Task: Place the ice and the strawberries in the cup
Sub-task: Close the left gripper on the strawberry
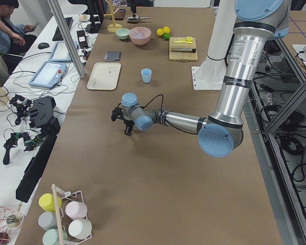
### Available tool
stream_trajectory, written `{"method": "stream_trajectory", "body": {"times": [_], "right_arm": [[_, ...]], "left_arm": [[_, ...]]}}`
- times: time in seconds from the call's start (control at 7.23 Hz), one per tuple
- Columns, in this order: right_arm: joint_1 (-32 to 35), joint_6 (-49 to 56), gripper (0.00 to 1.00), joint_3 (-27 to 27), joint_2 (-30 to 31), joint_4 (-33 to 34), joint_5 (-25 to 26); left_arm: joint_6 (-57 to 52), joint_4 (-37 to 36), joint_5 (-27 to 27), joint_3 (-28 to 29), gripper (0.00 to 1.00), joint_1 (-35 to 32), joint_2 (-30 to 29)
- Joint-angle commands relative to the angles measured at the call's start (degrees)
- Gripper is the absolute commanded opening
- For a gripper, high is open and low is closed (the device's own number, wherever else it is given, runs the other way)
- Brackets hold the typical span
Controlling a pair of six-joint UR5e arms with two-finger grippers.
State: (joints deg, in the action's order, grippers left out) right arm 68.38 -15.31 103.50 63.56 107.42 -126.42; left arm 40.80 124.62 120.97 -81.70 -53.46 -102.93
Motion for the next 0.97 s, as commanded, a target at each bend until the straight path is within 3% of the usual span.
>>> {"method": "stream_trajectory", "body": {"times": [0.0,0.14,0.55,0.83], "right_arm": [[0.0,-0.1,0.99,0.7,0.1,0.2,-0.1],[-0.1,0.0,0.99,0.7,0.4,0.0,0.0],[-0.1,0.0,0.99,0.7,0.3,0.0,0.0],[-0.1,0.0,0.99,0.7,0.4,0.1,-0.2]], "left_arm": [[-0.1,-0.2,-1.7,0.2,0.46,-0.2,-0.1],[0.1,-0.2,-2.0,0.2,0.42,-0.5,-0.1],[3.2,-0.3,-1.9,-0.6,0.00,-1.2,-1.9],[6.3,-9.2,-1.4,-1.4,0.00,-1.5,-10.1]]}}
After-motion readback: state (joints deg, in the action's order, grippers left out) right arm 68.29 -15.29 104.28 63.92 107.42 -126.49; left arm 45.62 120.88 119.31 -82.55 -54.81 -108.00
